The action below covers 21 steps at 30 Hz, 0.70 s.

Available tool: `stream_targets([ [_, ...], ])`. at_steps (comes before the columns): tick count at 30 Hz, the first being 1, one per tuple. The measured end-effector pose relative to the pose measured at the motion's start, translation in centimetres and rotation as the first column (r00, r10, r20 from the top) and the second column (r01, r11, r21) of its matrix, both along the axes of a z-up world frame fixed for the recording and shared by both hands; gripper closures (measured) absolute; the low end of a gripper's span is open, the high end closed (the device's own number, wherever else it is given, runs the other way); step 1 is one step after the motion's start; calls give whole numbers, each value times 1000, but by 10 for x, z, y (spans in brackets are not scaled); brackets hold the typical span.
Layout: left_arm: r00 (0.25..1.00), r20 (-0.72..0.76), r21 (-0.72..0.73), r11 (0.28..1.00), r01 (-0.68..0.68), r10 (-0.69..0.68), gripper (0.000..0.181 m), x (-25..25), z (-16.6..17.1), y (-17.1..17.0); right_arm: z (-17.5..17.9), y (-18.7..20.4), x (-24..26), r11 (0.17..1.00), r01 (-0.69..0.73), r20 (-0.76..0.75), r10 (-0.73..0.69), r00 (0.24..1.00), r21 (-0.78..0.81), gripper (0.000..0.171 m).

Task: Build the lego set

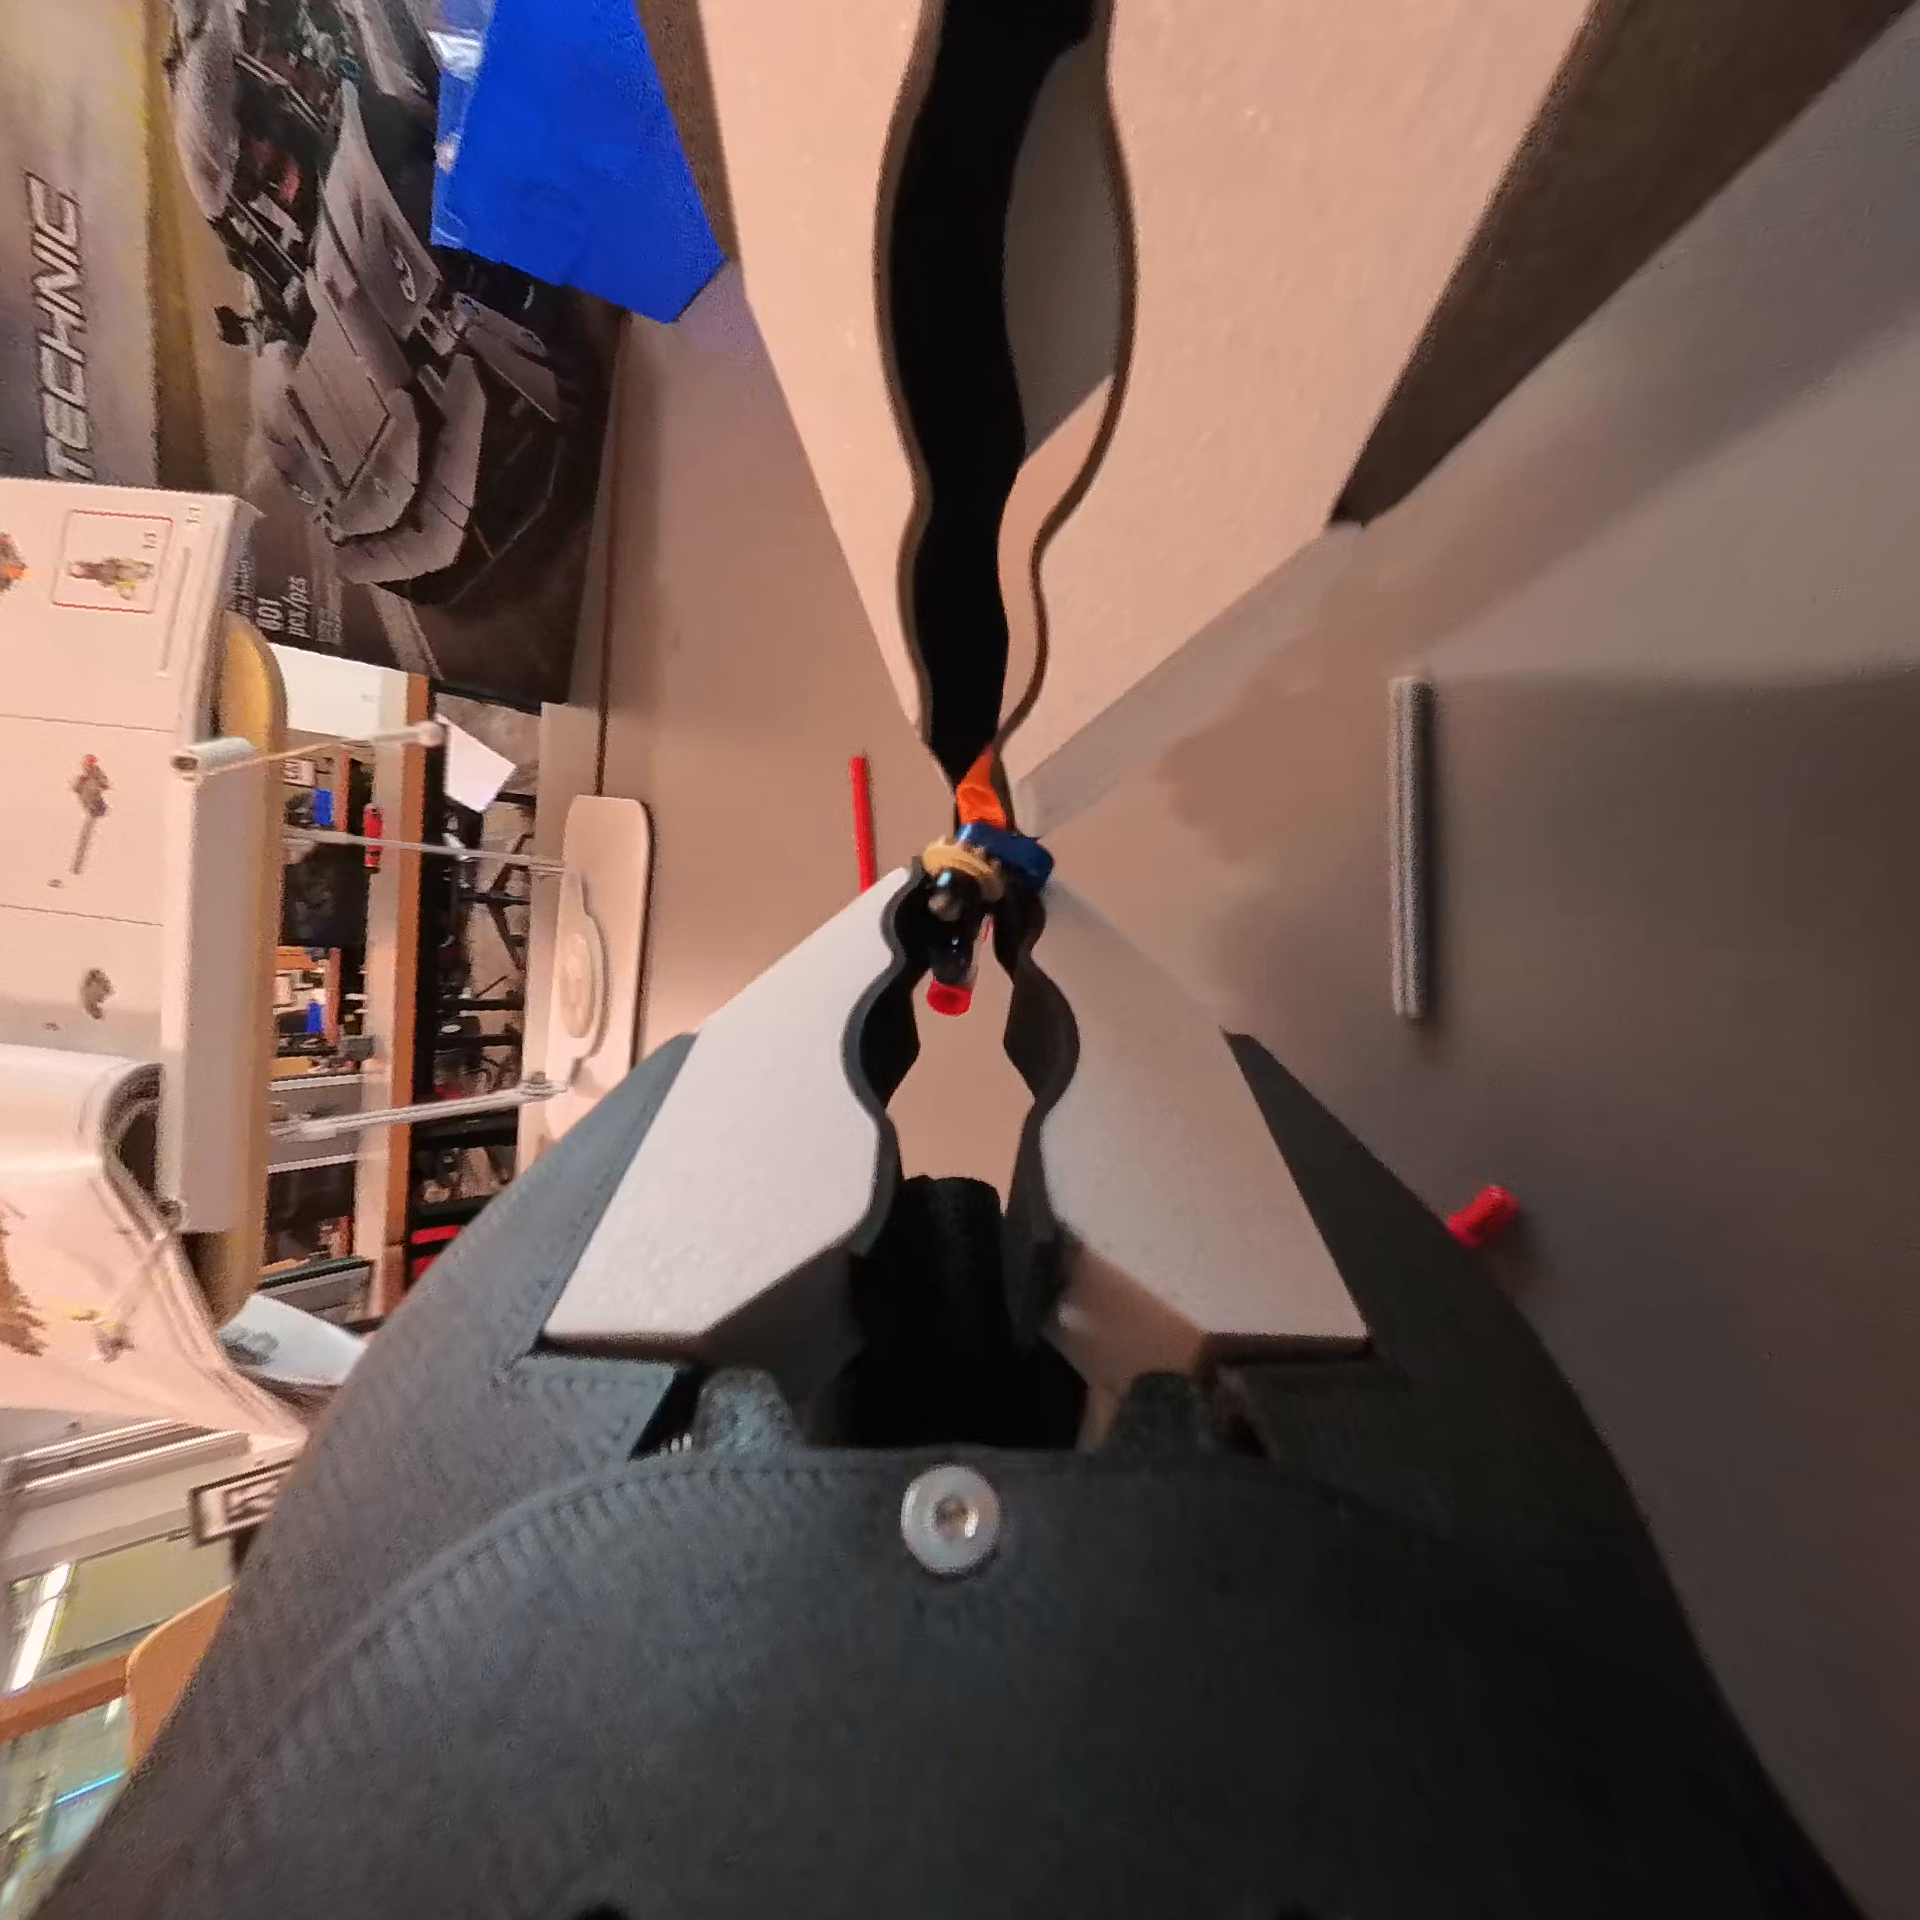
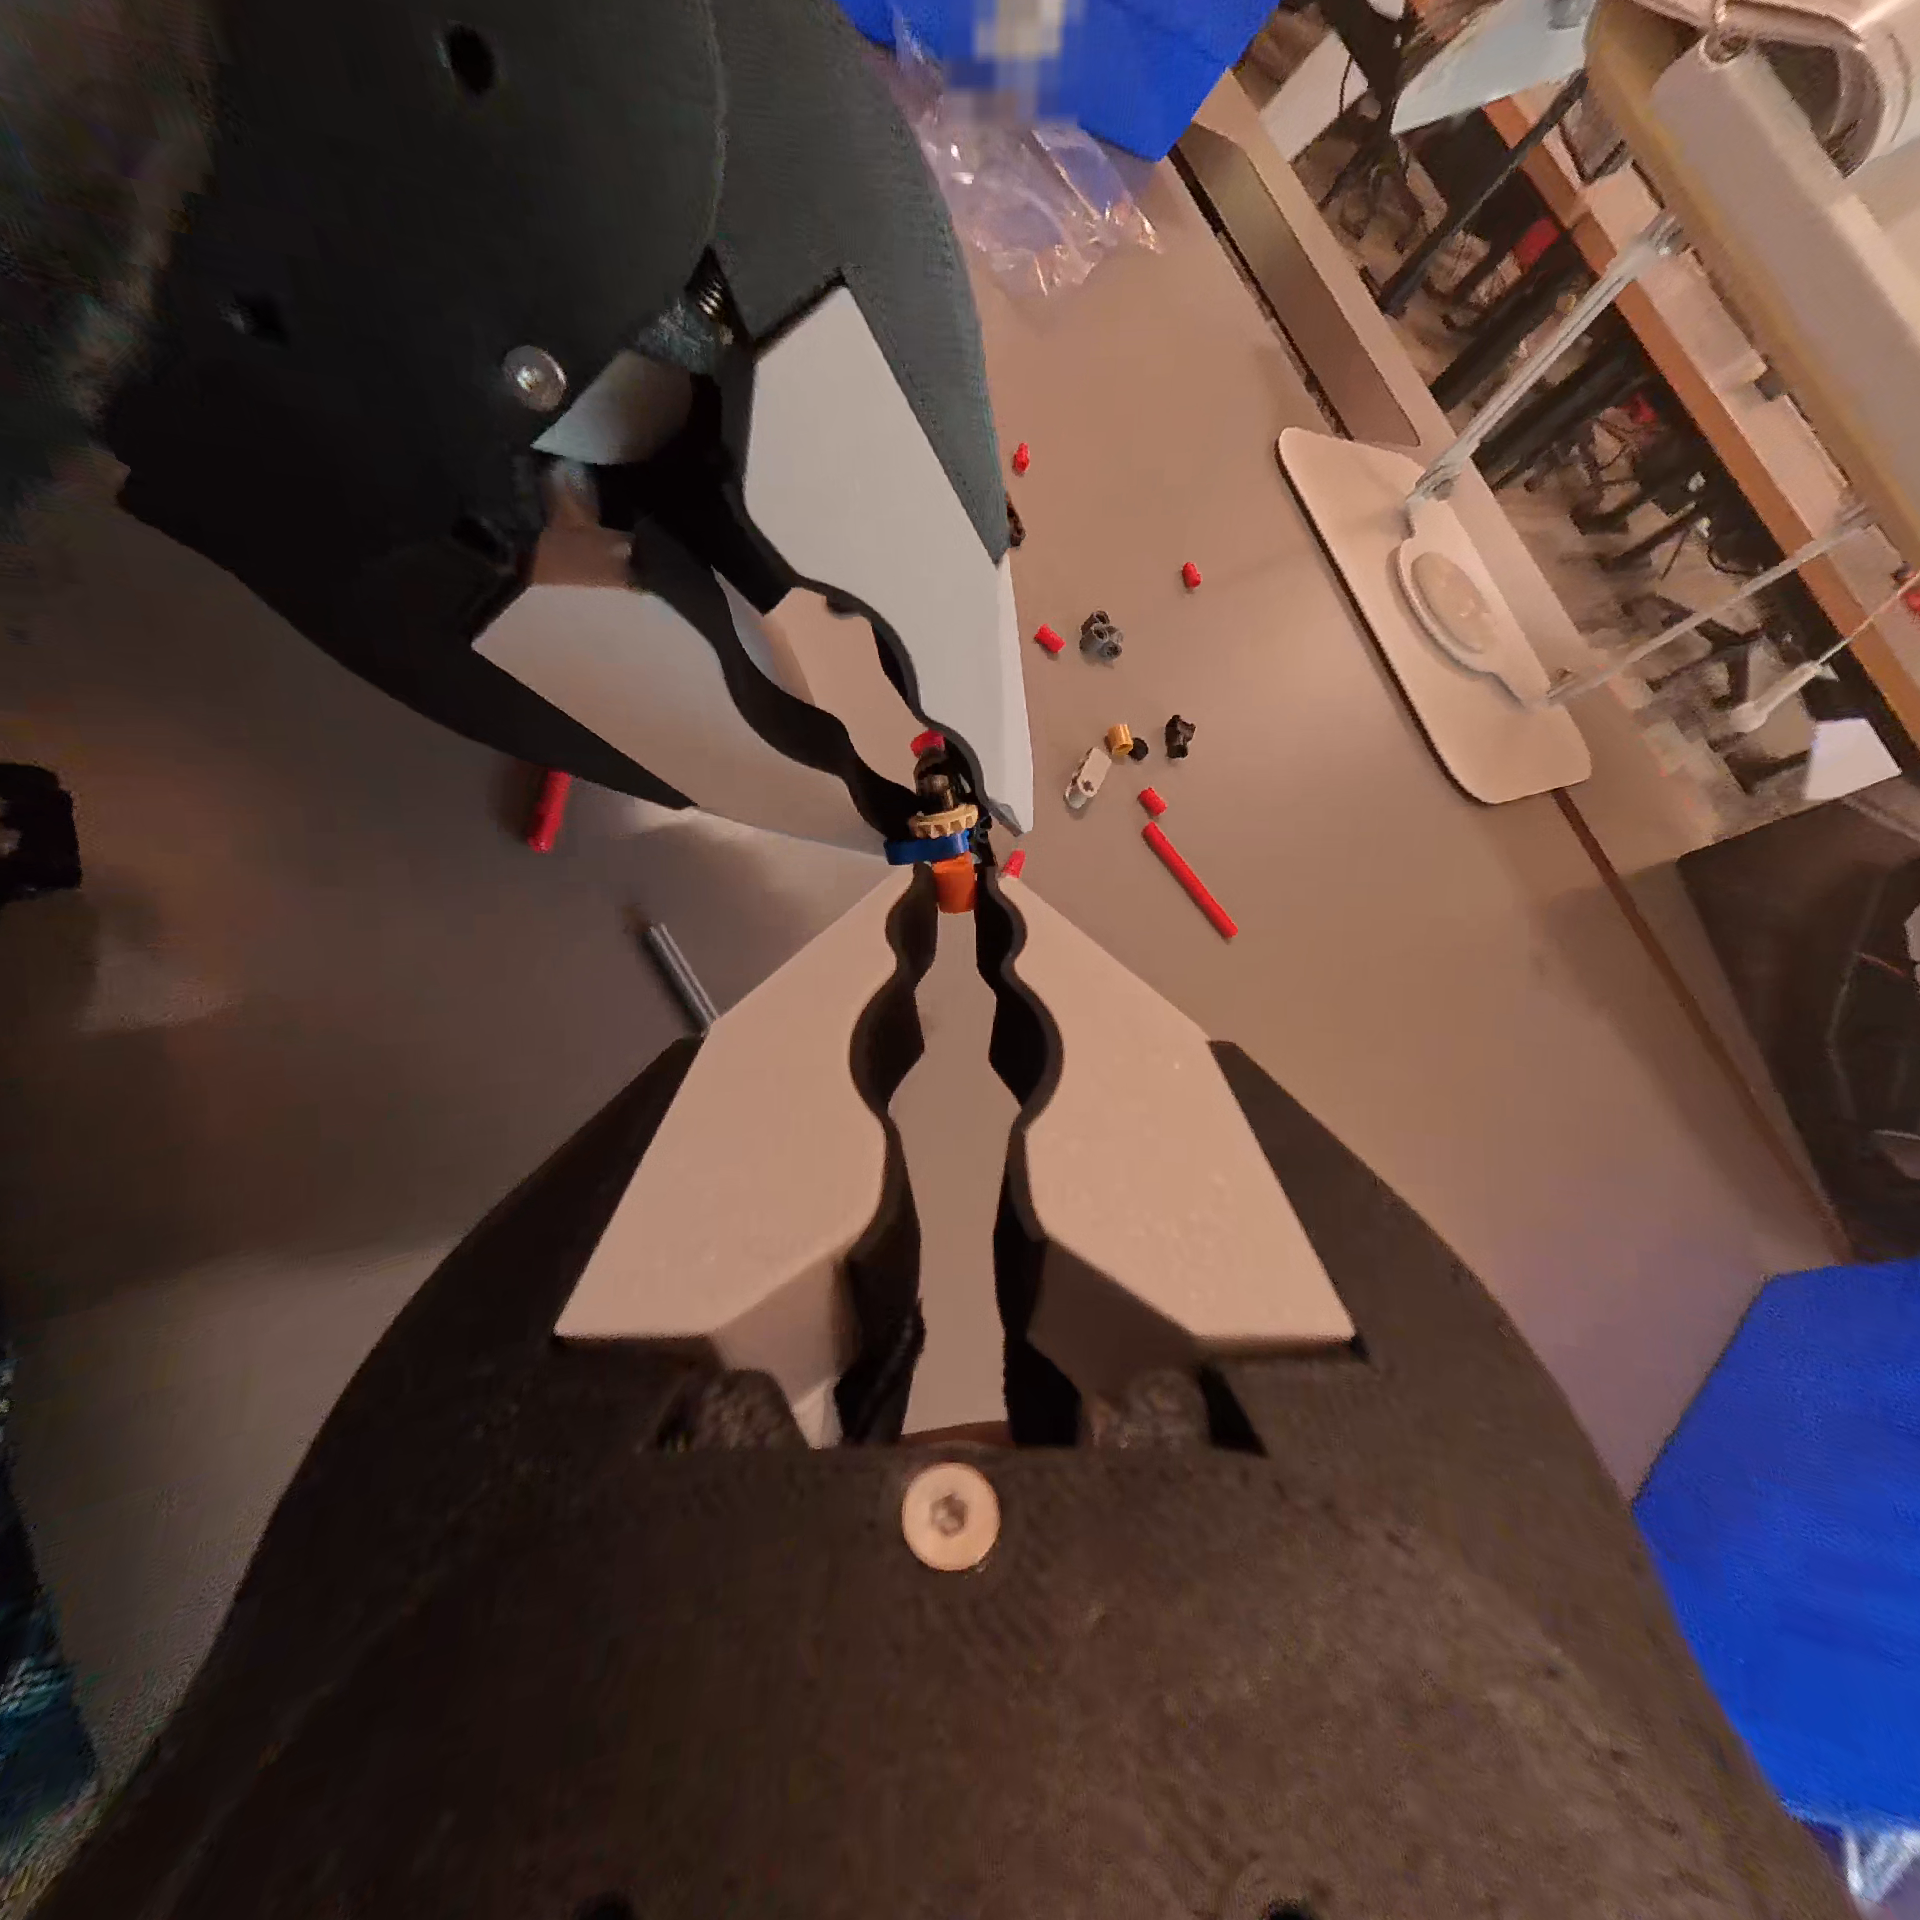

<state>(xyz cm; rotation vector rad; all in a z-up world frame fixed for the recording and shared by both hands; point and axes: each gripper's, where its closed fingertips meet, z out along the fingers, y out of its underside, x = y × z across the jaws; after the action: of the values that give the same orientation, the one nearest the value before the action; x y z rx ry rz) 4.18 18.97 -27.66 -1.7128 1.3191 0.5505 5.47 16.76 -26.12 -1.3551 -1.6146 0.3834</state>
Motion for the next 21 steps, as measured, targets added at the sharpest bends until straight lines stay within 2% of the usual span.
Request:
stream_targets([
  [1, 1000, -5, 4, 1000, -5, 5, 171, 0, 1, 2, 0, 2, 0, 1000, -3, -11, 3, 1000, 0, 166],
  [4, 999, 45, -27, 1000, 1, 1, 170, 3, 0, 1, 1, 3, 2, 998, -35, -46, 32, 998, -52, 166],
  [8, 988, 153, -104, 994, 17, -1, 170, 7, -1, 0, 1, 5, 4, 995, -90, -59, 88, 994, -33, 166],
  [21, 915, 404, -285, 952, 110, 15, 170, 15, -4, -8, -1, 7, 6, 971, -185, -28, 191, 981, 153, 166],
])
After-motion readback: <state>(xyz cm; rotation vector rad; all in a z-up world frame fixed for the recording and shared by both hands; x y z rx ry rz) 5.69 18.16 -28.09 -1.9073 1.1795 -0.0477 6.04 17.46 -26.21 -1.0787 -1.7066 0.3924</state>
